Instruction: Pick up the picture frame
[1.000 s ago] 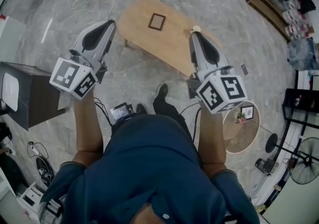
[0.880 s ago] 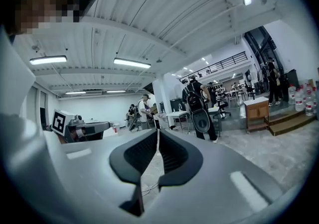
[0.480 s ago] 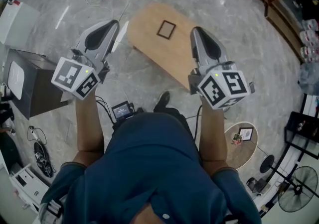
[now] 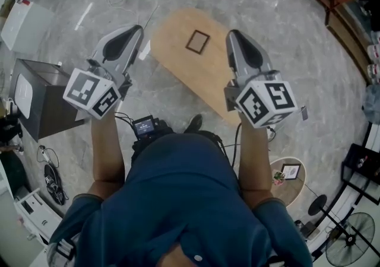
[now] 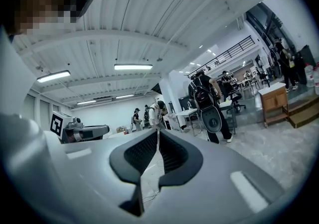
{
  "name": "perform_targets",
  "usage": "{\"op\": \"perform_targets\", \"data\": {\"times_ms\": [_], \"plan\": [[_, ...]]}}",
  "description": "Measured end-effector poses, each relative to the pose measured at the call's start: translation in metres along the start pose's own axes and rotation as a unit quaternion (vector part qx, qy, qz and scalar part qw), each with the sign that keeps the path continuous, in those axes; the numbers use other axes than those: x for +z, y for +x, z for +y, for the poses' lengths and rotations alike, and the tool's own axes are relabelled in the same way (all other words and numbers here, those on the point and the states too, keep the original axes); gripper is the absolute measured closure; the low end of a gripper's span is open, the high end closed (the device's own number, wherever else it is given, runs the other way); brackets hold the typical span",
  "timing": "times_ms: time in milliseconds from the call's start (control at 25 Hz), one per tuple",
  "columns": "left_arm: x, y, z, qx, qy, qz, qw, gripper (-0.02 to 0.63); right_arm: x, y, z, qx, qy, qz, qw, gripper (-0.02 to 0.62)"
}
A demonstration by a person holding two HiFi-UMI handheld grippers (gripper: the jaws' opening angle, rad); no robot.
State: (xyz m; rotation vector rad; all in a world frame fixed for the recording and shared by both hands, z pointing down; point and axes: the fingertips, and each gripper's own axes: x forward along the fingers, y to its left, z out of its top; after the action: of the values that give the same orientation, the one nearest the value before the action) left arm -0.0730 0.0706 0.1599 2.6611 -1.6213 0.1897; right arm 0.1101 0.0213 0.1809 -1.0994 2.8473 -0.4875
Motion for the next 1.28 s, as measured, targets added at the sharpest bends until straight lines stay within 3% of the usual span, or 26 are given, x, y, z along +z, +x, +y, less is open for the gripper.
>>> {"op": "perform_targets", "data": {"times_ms": [320, 480, 760, 1280], "plan": [[-0.010, 0.047, 0.016, -0.038, -0.008, 0.012, 0.9992, 0.606, -0.007, 0.019, -0.032, -0.033, 0.011, 0.012, 0.999, 0.581], [-0.017, 0.078, 0.035, -0.076, -0.014, 0.010, 0.9970, 0.606, -0.008, 0.036, -0.045, -0.068, 0.010, 0.013, 0.998, 0.581], [-0.008, 0.125, 0.084, -0.138, -0.018, -0.008, 0.9902, 0.606, 0.008, 0.083, -0.054, -0.125, -0.002, 0.002, 0.992, 0.581], [-0.035, 0.169, 0.173, -0.199, -0.053, 0.002, 0.9786, 0.606, -0.010, 0.165, -0.055, -0.195, 0.003, 0.025, 0.980, 0.581]]}}
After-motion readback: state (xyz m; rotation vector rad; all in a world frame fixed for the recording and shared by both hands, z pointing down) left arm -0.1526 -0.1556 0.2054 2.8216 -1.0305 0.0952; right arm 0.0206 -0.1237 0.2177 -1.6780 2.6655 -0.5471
